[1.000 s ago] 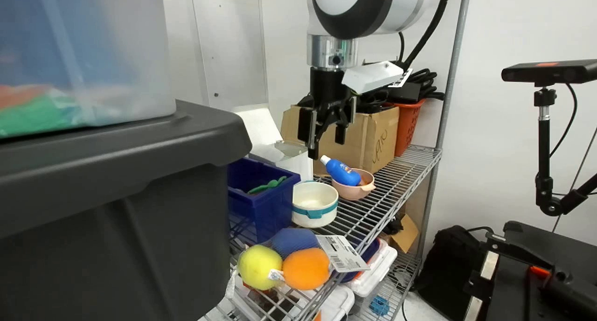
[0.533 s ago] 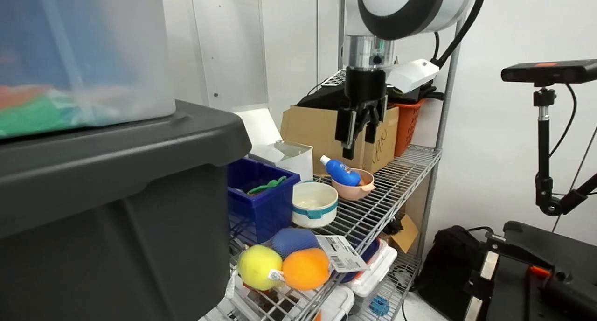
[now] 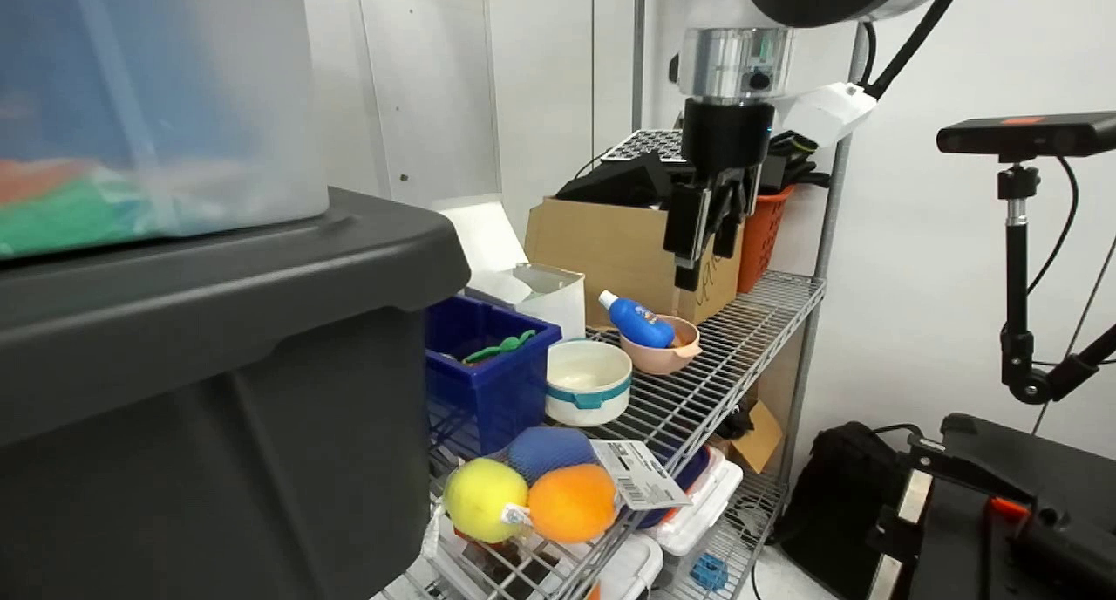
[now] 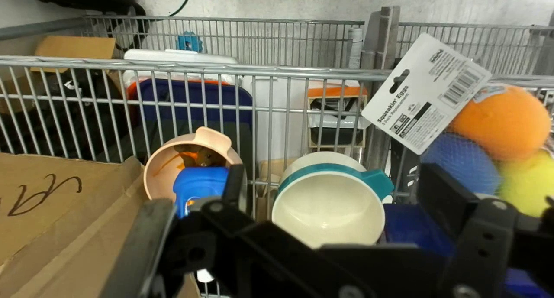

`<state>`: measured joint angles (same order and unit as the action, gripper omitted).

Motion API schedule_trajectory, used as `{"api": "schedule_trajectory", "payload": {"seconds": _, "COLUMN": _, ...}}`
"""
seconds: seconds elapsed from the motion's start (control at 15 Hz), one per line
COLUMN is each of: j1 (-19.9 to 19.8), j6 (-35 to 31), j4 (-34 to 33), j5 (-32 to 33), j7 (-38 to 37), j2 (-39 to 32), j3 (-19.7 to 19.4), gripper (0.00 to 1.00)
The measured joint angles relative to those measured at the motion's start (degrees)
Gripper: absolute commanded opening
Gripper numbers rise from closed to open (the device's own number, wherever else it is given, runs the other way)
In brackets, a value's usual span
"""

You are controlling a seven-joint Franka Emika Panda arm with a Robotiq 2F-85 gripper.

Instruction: Remove the yellow ball from the white pot and place it inside the blue storage bin

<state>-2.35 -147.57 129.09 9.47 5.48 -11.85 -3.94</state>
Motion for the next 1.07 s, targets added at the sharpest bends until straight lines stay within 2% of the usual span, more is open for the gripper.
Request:
{"api": "schedule_trajectory", "payload": {"seconds": 0.53, "j1": 2.06, "j6": 0.00, "j4": 9.97, "j5": 3.59, "j7": -1.70, "j2": 9.15, "j3": 2.02, "gripper": 1.00}}
{"api": "schedule_trajectory", "payload": {"seconds": 1.07, "j1": 2.06, "j6": 3.40, "j4": 14.05, "j5": 8.45, "j7": -7.97, "j2": 14.97, "j3": 3.20, "gripper": 1.00}}
